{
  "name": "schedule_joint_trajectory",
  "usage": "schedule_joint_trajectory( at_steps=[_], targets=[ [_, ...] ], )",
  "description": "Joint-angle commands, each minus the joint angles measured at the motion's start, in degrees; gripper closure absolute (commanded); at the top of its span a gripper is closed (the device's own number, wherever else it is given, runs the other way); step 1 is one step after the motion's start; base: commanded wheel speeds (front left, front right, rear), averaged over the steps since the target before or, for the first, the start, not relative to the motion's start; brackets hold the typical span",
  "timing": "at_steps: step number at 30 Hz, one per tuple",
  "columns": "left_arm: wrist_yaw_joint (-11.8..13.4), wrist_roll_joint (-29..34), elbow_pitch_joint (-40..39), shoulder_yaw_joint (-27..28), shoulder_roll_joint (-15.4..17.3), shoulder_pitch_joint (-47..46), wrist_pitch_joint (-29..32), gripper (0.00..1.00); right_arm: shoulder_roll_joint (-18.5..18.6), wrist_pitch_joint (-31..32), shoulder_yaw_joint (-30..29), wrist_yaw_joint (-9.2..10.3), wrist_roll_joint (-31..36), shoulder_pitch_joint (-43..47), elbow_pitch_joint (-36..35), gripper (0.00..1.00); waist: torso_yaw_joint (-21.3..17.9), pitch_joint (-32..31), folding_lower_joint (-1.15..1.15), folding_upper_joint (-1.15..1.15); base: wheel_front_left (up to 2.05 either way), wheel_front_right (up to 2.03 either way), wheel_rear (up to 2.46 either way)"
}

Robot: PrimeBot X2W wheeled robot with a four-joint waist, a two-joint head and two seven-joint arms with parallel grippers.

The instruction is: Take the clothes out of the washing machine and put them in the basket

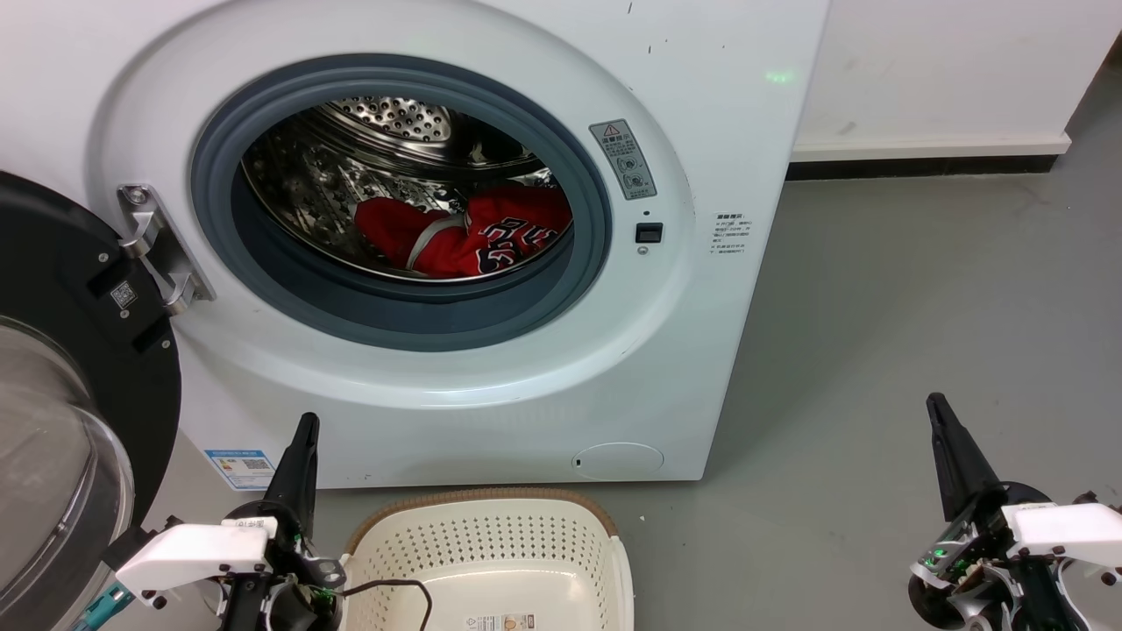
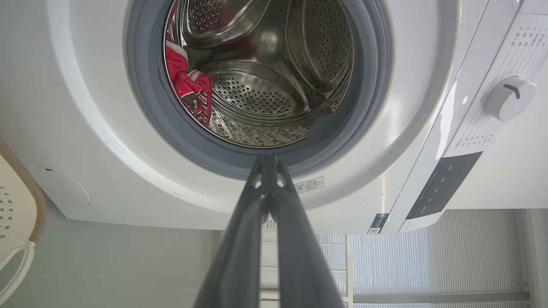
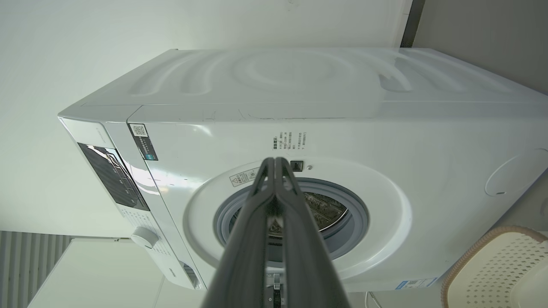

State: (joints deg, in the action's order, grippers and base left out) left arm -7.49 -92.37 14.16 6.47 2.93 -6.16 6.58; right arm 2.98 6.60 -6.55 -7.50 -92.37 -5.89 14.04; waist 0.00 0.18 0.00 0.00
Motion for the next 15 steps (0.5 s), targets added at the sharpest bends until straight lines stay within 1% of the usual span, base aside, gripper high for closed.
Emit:
schedule_joint_trajectory(
  at_steps=[1,15],
  targets=[
    [-0.12,-0.1,-0.1,0.15,-0.1,-0.23,0.08,1.0,-0.19,0.04,0.04,0.02,-0.07,-0.68,0.07,1.0,0.0,0.0,0.0,0.0,0.0,0.0,0.0],
    [-0.12,-0.1,-0.1,0.15,-0.1,-0.23,0.08,1.0,-0.19,0.04,0.04,0.02,-0.07,-0.69,0.07,1.0,0.0,0.0,0.0,0.0,0.0,0.0,0.0]
  ],
)
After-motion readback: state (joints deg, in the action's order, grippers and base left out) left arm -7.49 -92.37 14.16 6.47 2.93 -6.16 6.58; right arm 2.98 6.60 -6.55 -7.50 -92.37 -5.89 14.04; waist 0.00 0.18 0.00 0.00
